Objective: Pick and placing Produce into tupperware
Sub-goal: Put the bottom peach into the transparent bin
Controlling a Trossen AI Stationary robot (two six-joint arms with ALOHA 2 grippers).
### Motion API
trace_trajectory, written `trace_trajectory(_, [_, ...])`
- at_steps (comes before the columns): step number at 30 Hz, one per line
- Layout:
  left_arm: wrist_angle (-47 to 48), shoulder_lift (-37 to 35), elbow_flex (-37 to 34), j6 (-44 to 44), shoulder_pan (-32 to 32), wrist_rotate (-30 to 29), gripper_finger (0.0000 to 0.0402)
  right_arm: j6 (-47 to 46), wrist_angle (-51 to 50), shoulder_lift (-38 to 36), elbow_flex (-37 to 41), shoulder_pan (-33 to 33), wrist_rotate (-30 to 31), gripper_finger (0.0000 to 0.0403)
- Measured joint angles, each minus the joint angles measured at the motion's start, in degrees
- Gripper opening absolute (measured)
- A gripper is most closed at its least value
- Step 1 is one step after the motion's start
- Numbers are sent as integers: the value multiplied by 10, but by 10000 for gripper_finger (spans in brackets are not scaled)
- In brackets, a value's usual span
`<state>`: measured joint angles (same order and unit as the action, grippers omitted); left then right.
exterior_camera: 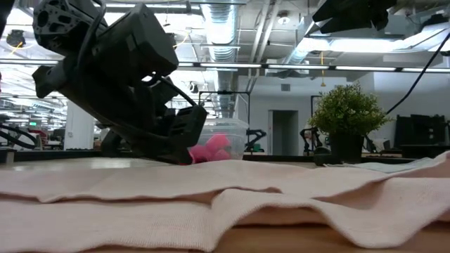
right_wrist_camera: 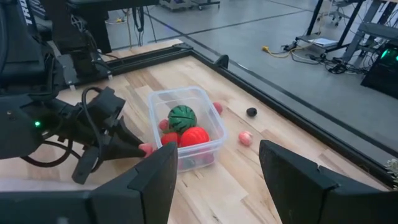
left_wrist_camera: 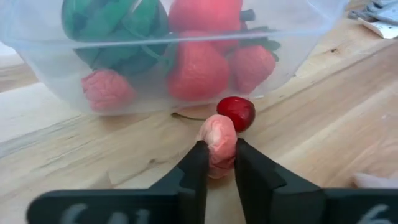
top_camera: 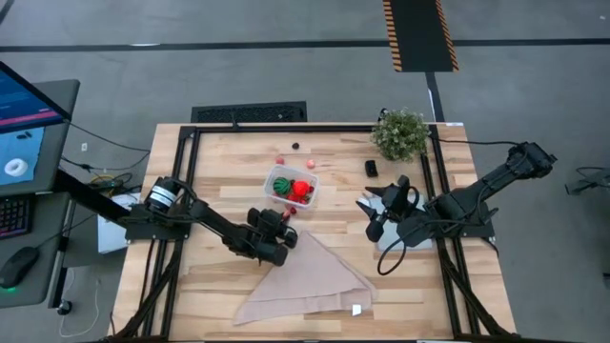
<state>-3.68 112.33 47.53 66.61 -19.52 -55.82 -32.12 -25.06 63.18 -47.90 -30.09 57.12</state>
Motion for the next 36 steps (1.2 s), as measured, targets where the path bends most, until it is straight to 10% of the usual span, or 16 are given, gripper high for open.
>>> trace_trajectory(24, [-6, -146, 0, -84, -68, -29, 48, 0, 2, 0, 0, 0, 0, 250])
trace_trajectory(36, [11, -236, 0, -236, 58, 57, 49, -5, 2, 0, 0, 0, 0, 250])
